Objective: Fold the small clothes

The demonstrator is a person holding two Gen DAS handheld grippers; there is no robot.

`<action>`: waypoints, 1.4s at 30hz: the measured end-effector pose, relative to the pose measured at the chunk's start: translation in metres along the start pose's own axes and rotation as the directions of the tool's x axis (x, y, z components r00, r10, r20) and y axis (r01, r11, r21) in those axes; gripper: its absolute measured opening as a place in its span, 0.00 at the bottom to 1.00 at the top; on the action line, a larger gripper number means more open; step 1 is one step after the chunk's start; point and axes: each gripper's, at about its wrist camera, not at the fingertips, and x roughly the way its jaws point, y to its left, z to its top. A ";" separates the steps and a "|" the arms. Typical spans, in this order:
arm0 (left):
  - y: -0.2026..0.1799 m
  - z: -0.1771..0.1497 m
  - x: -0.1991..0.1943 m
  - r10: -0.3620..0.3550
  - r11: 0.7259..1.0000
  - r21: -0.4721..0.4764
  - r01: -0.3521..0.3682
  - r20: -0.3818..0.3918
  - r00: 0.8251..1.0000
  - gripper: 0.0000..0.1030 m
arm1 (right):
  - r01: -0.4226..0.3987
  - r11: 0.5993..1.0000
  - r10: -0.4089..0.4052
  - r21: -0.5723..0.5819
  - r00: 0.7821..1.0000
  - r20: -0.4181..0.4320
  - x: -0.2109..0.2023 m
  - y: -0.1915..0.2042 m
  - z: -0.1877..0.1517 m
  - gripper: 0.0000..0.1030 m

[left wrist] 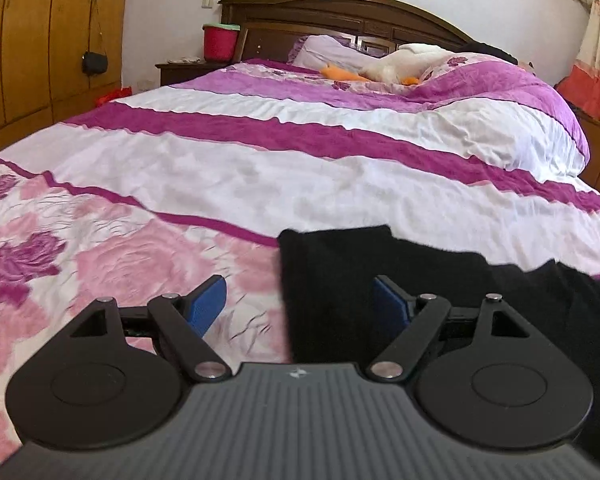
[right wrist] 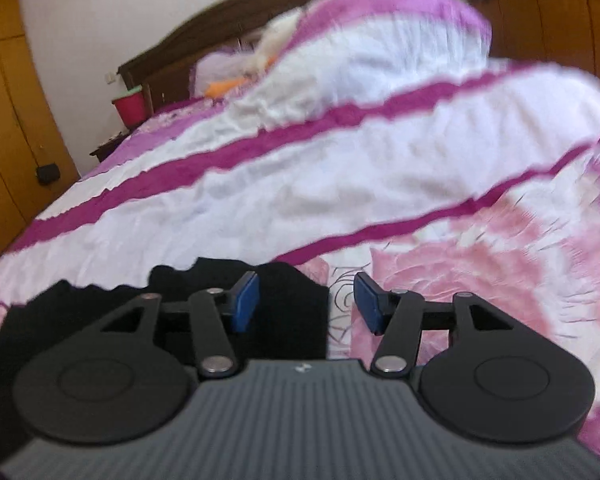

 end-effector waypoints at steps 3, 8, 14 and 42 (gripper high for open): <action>-0.008 0.003 0.013 -0.025 1.000 0.001 0.025 -0.002 1.000 0.81 | -0.044 0.998 0.044 0.038 0.999 -0.019 0.013 -0.001 -0.002 0.22; -0.017 -0.006 0.042 0.029 0.999 0.036 -0.027 -0.041 0.999 0.81 | 0.115 0.984 -0.096 -0.134 0.986 0.139 -0.015 0.032 -0.012 0.10; -0.017 -0.016 0.059 0.057 0.997 0.050 -0.054 -0.056 0.997 0.83 | 0.220 0.963 -0.216 -0.157 0.975 0.042 0.013 0.030 -0.021 0.11; 0.051 -0.059 -0.150 -0.008 0.993 0.115 0.011 -0.028 1.000 0.84 | 0.091 0.984 -0.096 -0.155 0.995 -0.028 -0.184 0.087 -0.102 0.52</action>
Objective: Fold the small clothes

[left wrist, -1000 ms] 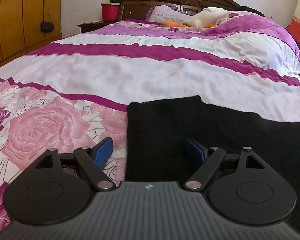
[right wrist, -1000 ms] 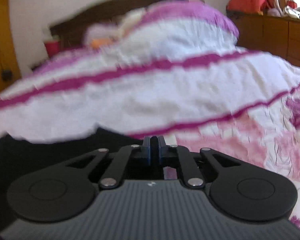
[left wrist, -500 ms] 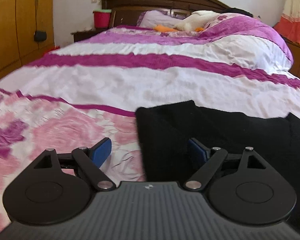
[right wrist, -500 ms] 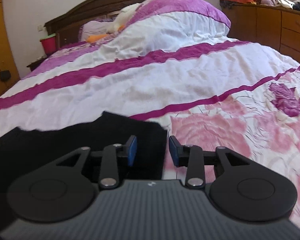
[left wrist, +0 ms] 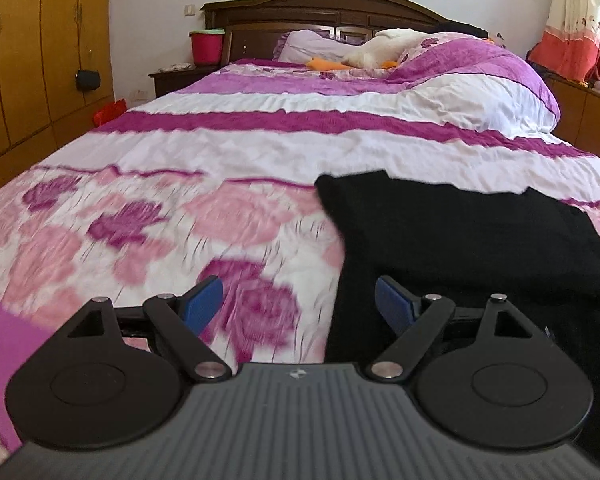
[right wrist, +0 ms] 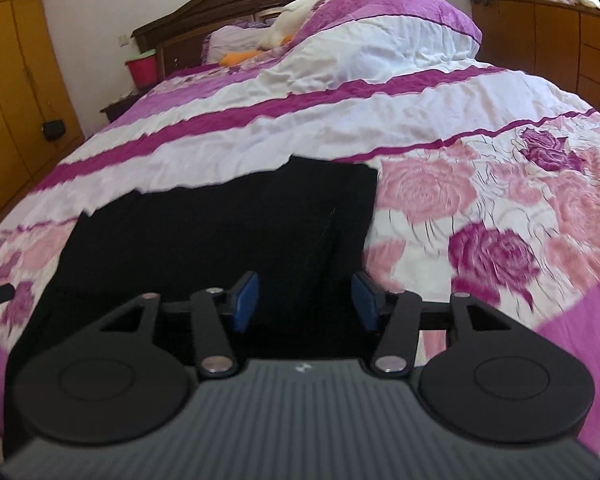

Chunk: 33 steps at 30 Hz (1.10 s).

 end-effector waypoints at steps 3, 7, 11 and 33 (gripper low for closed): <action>0.005 -0.018 -0.021 -0.004 1.000 -0.010 0.004 -0.020 1.000 0.84 | 0.001 1.000 -0.002 -0.009 1.000 -0.029 -0.015 0.007 -0.019 0.52; 0.011 -0.043 -0.041 -0.012 0.999 -0.030 0.011 -0.052 0.999 0.84 | 0.003 1.000 -0.004 -0.007 0.998 -0.065 -0.031 0.014 -0.047 0.52; 0.015 -0.066 -0.053 -0.055 0.996 -0.070 0.048 -0.105 0.993 0.84 | 0.013 1.000 -0.011 0.027 0.996 -0.091 -0.042 0.013 -0.074 0.52; -0.005 -0.115 -0.050 -0.107 0.994 -0.020 0.105 -0.181 0.978 0.84 | 0.310 0.878 -0.340 -0.365 0.940 -0.020 -0.038 0.075 -0.134 0.64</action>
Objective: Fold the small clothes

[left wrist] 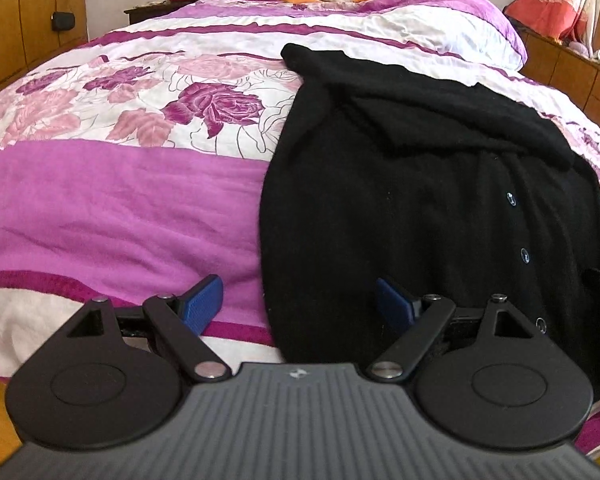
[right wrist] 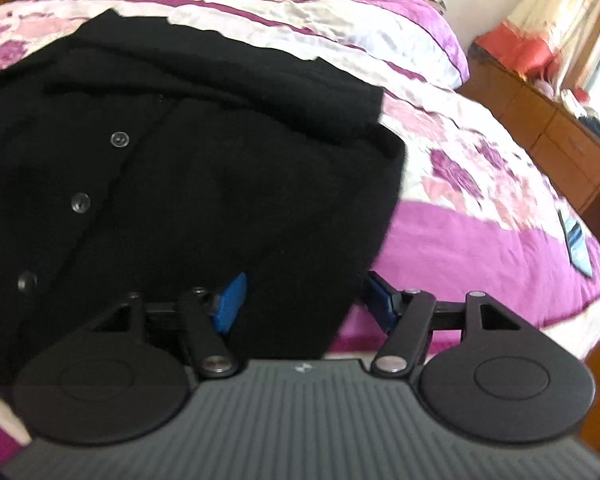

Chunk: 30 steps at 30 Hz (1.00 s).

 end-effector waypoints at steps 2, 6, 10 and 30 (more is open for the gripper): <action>0.003 -0.001 -0.001 -0.012 1.000 -0.015 0.012 0.006 1.000 0.84 | 0.003 0.999 -0.003 0.043 1.000 0.003 -0.010 -0.015 -0.008 0.64; 0.005 -0.003 -0.003 -0.013 1.000 -0.021 0.014 0.013 1.000 0.84 | 0.017 0.993 -0.018 0.120 1.000 0.007 -0.026 -0.045 -0.024 0.64; 0.007 -0.006 -0.007 -0.008 0.999 -0.032 0.009 0.027 1.000 0.81 | 0.017 0.989 -0.019 0.145 1.000 0.008 -0.033 -0.058 -0.030 0.64; 0.002 -0.023 -0.021 -0.037 0.999 0.007 0.037 0.008 0.999 0.65 | -0.032 0.971 0.039 0.239 0.999 -0.027 -0.037 -0.093 -0.037 0.64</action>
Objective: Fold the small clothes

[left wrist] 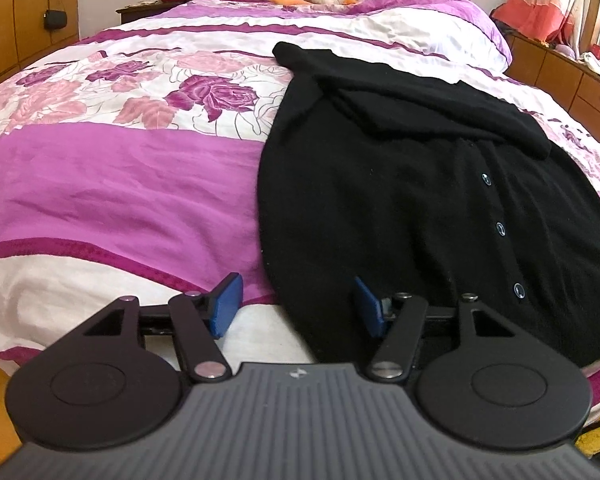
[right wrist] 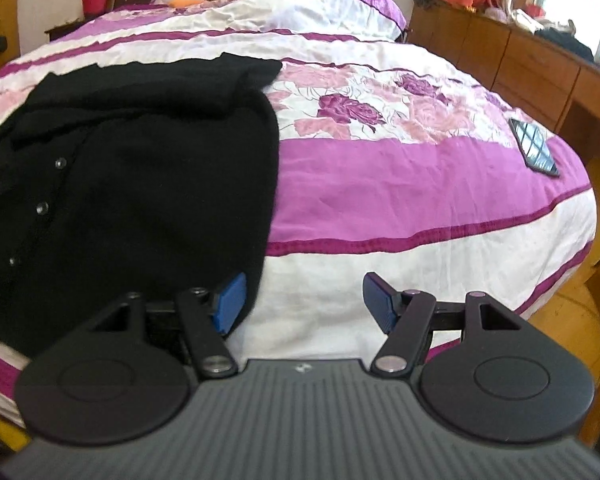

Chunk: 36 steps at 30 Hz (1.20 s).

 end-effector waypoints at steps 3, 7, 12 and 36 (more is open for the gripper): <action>0.001 -0.001 0.003 -0.004 1.000 -0.004 0.004 -0.002 1.000 0.65 | 0.014 1.000 -0.014 0.000 1.000 0.011 -0.005 -0.001 0.002 0.64; -0.001 0.000 0.009 0.009 1.000 -0.001 -0.009 0.001 1.000 0.69 | 0.026 1.000 -0.026 -0.001 0.999 0.020 -0.003 0.000 0.008 0.65; -0.008 0.001 0.015 0.030 0.999 0.038 -0.030 -0.002 1.000 0.69 | -0.050 0.999 0.050 0.018 0.998 0.032 0.000 0.013 0.015 0.65; -0.001 -0.001 0.017 -0.214 0.975 -0.074 0.209 -0.070 0.974 0.53 | -0.315 0.947 0.318 -0.058 0.946 0.059 0.002 0.029 -0.032 0.62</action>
